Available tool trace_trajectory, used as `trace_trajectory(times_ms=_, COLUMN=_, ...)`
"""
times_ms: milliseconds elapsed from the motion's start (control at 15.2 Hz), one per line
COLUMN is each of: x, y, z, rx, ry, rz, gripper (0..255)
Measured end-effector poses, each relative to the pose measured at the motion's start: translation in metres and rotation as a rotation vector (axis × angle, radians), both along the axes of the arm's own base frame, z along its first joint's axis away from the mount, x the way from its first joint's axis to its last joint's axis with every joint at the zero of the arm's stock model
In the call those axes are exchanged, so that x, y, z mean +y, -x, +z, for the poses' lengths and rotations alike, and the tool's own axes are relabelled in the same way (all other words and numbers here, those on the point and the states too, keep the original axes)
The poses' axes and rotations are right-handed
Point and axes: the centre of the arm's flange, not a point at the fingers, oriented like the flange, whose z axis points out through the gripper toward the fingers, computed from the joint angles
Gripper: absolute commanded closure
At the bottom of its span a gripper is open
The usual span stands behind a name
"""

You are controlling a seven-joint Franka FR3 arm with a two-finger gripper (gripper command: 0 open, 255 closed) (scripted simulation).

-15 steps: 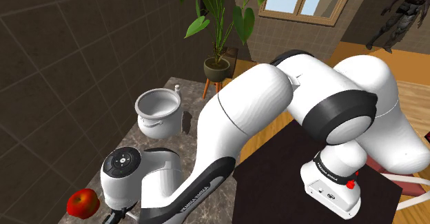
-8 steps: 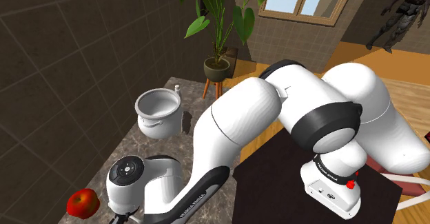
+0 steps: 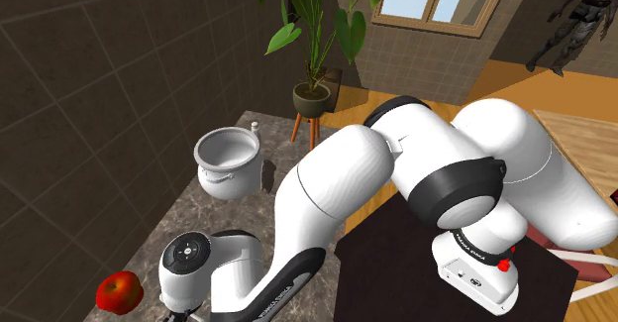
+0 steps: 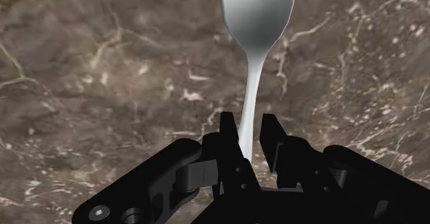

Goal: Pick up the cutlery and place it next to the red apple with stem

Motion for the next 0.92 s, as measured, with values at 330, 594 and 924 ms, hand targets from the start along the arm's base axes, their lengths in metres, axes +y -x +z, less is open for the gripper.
trace_trajectory(times_ms=330, x=0.0, y=0.0, z=0.0, rx=0.0, ry=0.0, rz=0.0, gripper=0)
trace_trajectory(times_ms=594, x=0.0, y=0.0, z=0.0, rx=0.0, ry=0.0, rz=0.0, gripper=0)
trace_trajectory(times_ms=924, x=-0.009, y=0.006, z=0.044, rx=-0.001, ry=-0.001, rz=0.0, gripper=0)
